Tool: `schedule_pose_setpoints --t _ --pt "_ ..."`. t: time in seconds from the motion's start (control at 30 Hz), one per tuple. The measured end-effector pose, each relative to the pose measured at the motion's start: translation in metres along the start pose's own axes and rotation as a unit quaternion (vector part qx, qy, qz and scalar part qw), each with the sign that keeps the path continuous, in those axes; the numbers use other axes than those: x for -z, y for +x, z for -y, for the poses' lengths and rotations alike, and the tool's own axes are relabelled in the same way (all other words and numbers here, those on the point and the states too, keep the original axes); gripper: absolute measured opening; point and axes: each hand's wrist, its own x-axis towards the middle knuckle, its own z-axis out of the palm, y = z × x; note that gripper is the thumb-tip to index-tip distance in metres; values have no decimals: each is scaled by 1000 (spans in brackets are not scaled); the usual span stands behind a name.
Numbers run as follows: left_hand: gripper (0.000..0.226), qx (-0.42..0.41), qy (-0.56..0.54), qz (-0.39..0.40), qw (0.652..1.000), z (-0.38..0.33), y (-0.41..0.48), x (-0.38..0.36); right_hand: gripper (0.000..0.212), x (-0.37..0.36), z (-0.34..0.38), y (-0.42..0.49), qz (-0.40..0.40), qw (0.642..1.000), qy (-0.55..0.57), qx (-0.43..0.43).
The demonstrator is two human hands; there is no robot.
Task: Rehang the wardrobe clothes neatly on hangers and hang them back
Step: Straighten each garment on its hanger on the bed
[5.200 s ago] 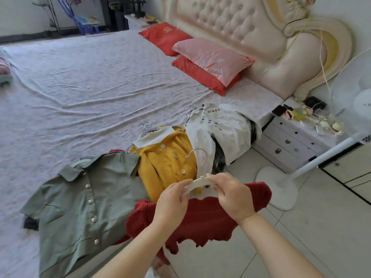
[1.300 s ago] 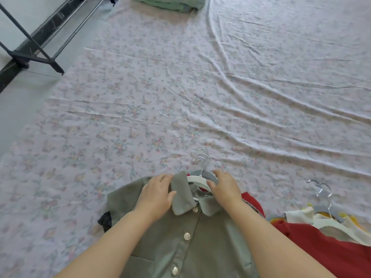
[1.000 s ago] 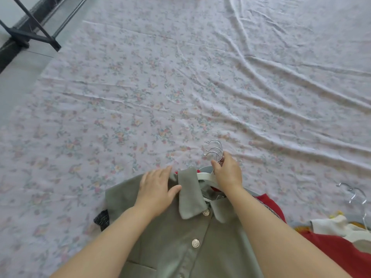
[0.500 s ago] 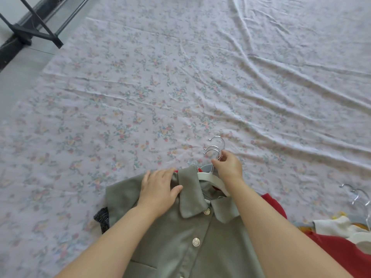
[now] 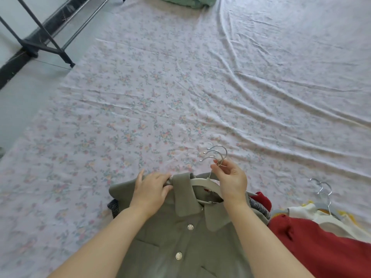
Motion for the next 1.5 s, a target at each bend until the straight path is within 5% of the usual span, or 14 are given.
schedule_pose_setpoints --t 0.53,0.97,1.5 --pt "23 -69 -104 -181 976 -17 -176 145 19 34 133 -190 13 995 66 73" --pt "19 -15 -125 -248 961 19 -363 187 26 18 153 -365 83 984 57 147" --pt "18 -22 -99 -257 961 161 -379 265 17 -118 181 -438 48 990 84 103"
